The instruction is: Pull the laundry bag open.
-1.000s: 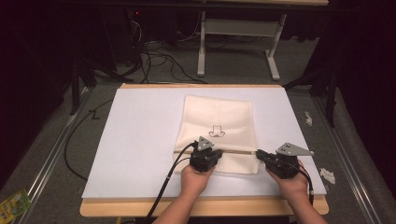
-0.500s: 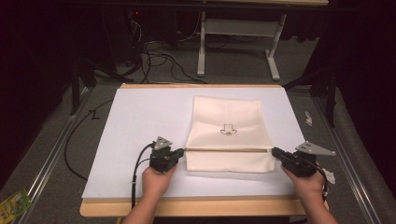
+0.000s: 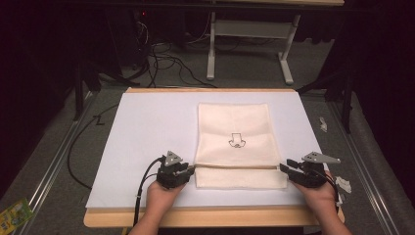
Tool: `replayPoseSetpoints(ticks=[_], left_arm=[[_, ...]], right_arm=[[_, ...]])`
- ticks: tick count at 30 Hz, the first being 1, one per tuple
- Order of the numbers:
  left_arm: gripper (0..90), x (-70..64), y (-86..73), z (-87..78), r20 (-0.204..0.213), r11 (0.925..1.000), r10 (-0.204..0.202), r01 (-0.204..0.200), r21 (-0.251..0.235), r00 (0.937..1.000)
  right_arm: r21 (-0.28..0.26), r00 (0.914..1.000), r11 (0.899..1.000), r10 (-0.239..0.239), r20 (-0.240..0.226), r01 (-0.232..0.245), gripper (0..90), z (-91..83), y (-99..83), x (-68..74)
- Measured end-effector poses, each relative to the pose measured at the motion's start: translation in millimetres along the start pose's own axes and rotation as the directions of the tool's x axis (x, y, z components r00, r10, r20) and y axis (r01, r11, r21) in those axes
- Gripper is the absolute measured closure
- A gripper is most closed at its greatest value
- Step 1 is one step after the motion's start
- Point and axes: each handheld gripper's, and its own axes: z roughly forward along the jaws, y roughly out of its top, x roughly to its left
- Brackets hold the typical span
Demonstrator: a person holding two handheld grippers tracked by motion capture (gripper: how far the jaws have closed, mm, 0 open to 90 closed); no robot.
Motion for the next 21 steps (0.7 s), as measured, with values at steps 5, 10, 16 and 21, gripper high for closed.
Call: replayPoseSetpoints(ticks=[5, 10, 16, 21], left_arm=[[36.4, 11.3, 9.6, -29.0, -0.135, 0.9892, 0.063, -0.08, -0.123, 0.9889], [22.6, 45.1, 8.8, -65.2, -0.272, 0.9829, 0.044, -0.09, -0.16, 0.9613], [20.6, 64.9, 5.5, -81.0, -0.281, 0.9742, -0.066, 0.001, -0.226, 0.9574], [18.0, 61.9, 6.0, -72.1, -0.286, 0.9847, -0.019, -0.032, -0.171, 0.958]], right_arm=[[-0.08, 0.9988, 0.997, -0.009, 0.048, 0.013, 24.5, -13.4, 6.0, -5.8], [-0.175, 0.988, 0.984, 0.02, 0.153, 0.008, 13.3, -34.9, 7.8, -24.4], [-0.195, 0.9768, 0.98, 0.07, 0.202, -0.03, 12.8, -42.0, 3.4, -39.4], [-0.188, 0.9747, 0.982, 0.065, 0.214, -0.024, 13.4, -39.3, 3.4, -37.4]])
